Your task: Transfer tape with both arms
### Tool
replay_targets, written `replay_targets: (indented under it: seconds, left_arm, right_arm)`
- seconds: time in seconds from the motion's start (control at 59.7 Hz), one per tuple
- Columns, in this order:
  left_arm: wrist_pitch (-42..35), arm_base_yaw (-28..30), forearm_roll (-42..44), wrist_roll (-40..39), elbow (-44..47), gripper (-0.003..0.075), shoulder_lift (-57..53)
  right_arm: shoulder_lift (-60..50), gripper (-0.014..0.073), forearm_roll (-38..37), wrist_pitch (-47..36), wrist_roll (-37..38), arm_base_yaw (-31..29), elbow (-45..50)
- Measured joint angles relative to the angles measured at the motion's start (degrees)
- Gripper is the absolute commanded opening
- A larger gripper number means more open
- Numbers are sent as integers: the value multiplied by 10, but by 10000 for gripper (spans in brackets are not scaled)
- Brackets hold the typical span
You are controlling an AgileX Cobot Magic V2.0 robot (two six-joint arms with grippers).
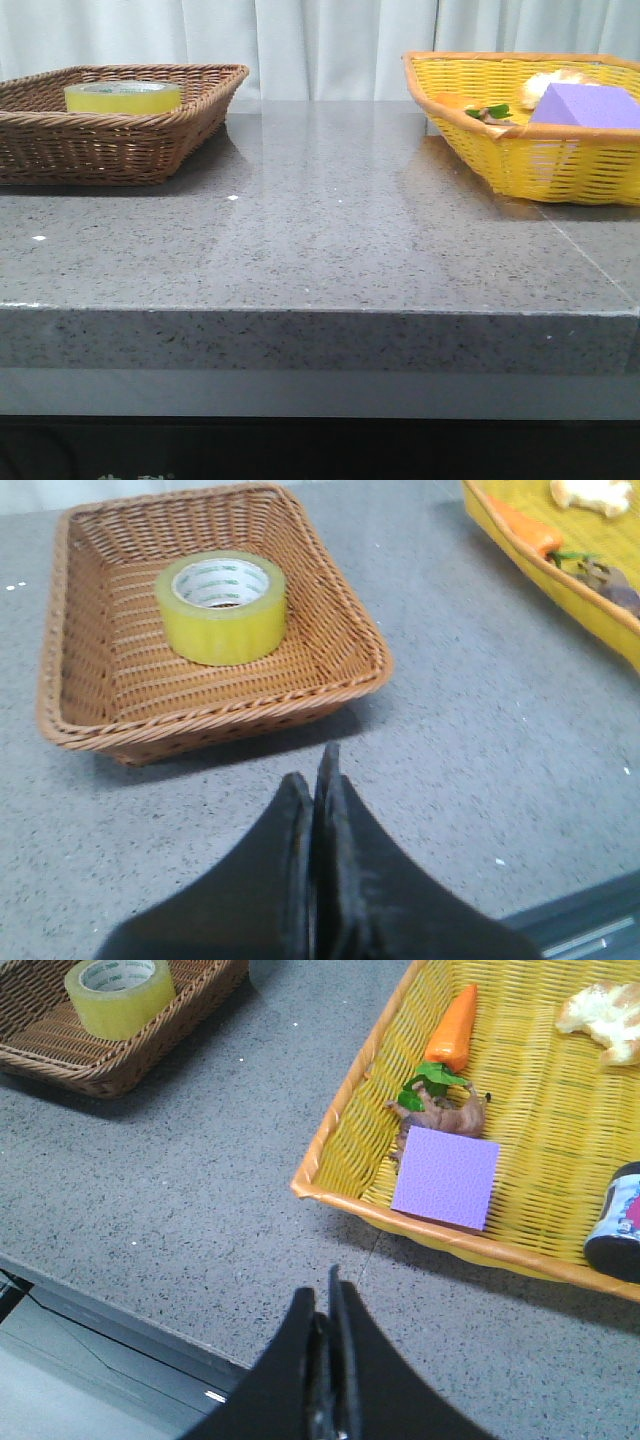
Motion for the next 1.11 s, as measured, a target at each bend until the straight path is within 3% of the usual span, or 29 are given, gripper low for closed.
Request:
replay_targets:
  seconds: [0.553, 0.838, 1.106]
  left_arm:
    - [-257, 147, -46, 0, 376, -20, -279]
    - [-348, 159, -46, 0, 434, -20, -314]
    - [-361, 166, -46, 0, 434, -20, -314]
  right_arm:
    - [0, -69, -1, 0, 0, 0, 0]
    - [0, -69, -1, 0, 0, 0, 0]
    - [0, -69, -1, 0, 0, 0, 1]
